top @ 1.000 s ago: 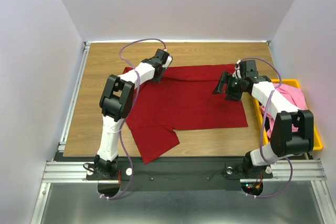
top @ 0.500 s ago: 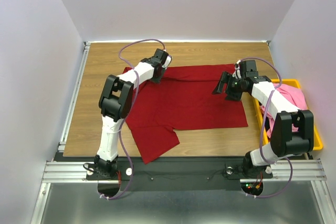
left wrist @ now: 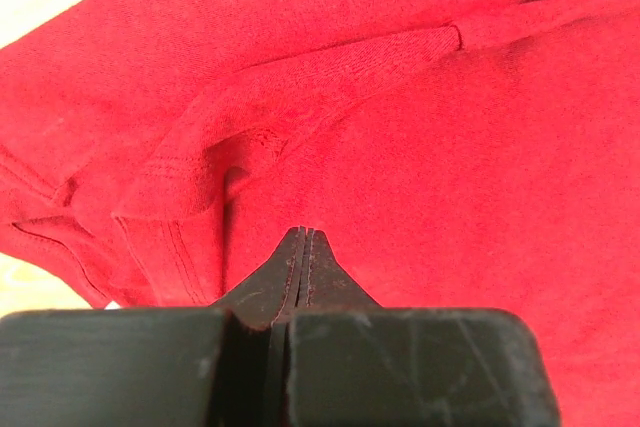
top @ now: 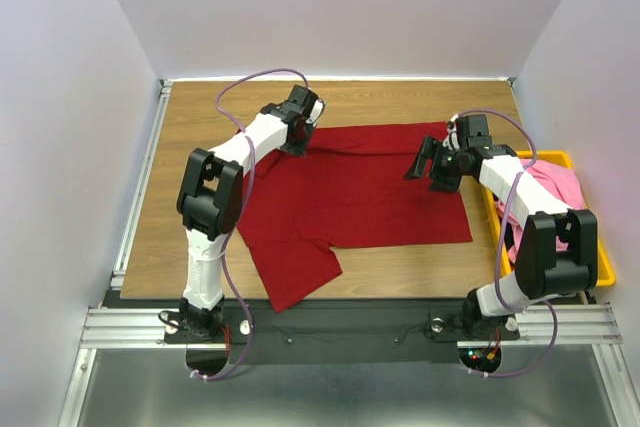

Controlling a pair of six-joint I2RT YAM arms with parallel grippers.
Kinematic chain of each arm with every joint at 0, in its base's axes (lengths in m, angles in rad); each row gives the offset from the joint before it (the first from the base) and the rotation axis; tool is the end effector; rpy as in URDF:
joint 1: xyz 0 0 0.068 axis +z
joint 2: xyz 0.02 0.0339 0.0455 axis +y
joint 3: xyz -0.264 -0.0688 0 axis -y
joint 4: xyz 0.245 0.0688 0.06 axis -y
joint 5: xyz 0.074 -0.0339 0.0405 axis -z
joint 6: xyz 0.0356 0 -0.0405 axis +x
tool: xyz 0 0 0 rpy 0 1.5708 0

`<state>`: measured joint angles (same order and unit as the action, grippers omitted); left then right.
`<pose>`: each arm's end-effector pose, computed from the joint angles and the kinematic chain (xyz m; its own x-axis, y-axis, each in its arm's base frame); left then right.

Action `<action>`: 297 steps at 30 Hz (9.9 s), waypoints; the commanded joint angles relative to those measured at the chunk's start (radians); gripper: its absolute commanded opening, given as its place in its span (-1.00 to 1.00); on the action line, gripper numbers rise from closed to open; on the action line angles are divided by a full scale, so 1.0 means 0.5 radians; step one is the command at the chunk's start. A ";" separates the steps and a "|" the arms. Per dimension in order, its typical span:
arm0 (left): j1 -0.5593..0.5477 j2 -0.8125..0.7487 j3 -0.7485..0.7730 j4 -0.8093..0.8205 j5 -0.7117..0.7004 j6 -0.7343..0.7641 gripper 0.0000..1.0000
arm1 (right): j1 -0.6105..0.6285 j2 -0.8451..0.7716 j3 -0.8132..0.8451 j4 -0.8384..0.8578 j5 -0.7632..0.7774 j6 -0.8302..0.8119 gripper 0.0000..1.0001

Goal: Fold and stack the t-shirts
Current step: Fold the tshirt

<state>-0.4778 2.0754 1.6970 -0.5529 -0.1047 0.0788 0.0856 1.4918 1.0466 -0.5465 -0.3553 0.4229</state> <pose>0.4126 -0.2095 0.2221 -0.6787 0.4396 -0.5883 0.4568 0.8800 0.1306 0.3027 0.0384 0.2355 -0.8712 0.3114 -0.3796 0.0962 0.8663 0.4901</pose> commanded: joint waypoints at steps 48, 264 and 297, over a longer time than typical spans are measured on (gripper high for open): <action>0.075 0.264 0.251 0.075 -0.156 0.152 -1.00 | 0.007 -0.041 0.011 0.025 -0.004 0.010 0.65; 1.041 -0.389 -0.630 1.097 0.473 -0.980 0.12 | -0.233 1.370 1.453 0.758 -0.099 0.292 0.08; 1.137 0.187 -0.247 1.121 0.623 -0.934 -0.12 | -0.355 1.748 1.386 1.274 0.020 0.425 0.07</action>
<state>0.0799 2.1452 1.4921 0.0261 0.1844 -0.4206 -0.0803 2.3596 1.6958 0.0975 -0.4145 0.6636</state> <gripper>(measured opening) 0.411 0.534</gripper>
